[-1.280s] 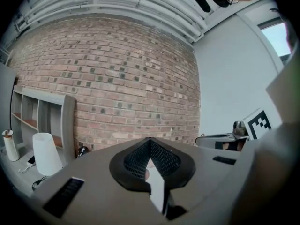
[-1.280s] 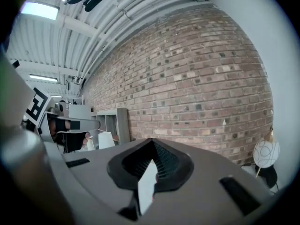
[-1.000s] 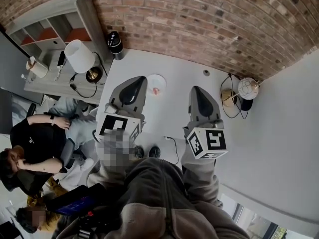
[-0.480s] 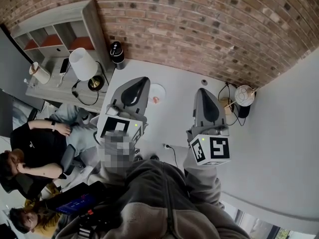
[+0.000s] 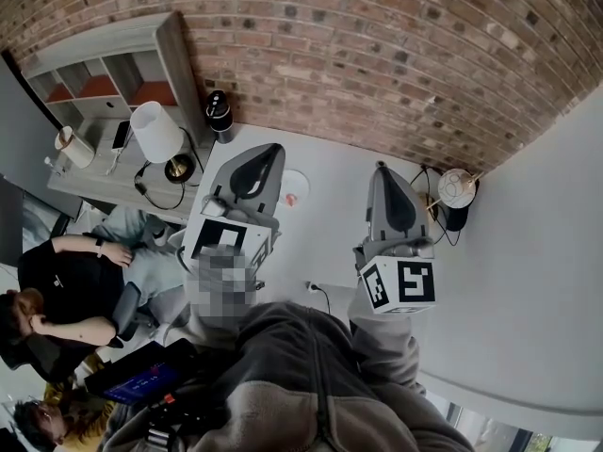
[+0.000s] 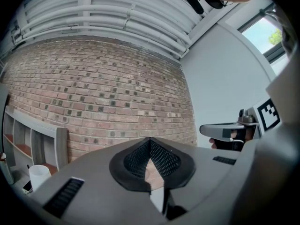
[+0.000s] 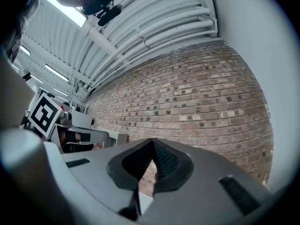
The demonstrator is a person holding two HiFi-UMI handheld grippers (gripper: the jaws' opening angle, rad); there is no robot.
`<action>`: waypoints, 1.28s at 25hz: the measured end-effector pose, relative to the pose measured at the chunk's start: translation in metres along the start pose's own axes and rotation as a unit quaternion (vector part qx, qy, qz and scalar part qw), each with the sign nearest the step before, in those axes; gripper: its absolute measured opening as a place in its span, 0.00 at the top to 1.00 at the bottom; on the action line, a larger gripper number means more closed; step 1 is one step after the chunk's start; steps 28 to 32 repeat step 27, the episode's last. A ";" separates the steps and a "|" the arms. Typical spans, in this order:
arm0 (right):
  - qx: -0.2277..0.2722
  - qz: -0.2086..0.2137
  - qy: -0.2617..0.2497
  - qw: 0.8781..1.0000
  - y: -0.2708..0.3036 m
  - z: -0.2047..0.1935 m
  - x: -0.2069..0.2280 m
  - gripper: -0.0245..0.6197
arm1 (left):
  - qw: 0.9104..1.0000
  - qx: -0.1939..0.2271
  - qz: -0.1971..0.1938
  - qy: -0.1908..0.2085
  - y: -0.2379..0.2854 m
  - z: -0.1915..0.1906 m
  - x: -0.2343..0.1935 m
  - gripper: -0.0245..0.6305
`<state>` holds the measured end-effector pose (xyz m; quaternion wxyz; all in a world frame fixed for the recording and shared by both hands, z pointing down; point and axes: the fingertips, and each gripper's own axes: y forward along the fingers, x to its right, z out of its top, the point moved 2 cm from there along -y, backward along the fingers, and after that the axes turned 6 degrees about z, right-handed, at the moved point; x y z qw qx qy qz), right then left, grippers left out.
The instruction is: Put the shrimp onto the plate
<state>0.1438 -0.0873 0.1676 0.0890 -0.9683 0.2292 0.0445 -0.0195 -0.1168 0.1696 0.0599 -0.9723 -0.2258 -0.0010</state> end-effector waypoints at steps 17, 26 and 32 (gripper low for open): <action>0.001 -0.002 -0.005 1.000 0.004 0.000 0.000 0.96 | 1.000 -0.010 0.003 -0.003 0.005 -0.007 -0.003 0.96; 0.000 -0.008 -0.012 1.000 0.004 -0.003 0.002 0.96 | 1.000 -0.005 0.008 -0.007 0.005 -0.006 -0.008 0.96; -0.001 -0.009 -0.012 1.000 0.004 -0.004 0.003 0.96 | 1.000 -0.004 0.009 -0.009 0.005 -0.006 -0.008 0.96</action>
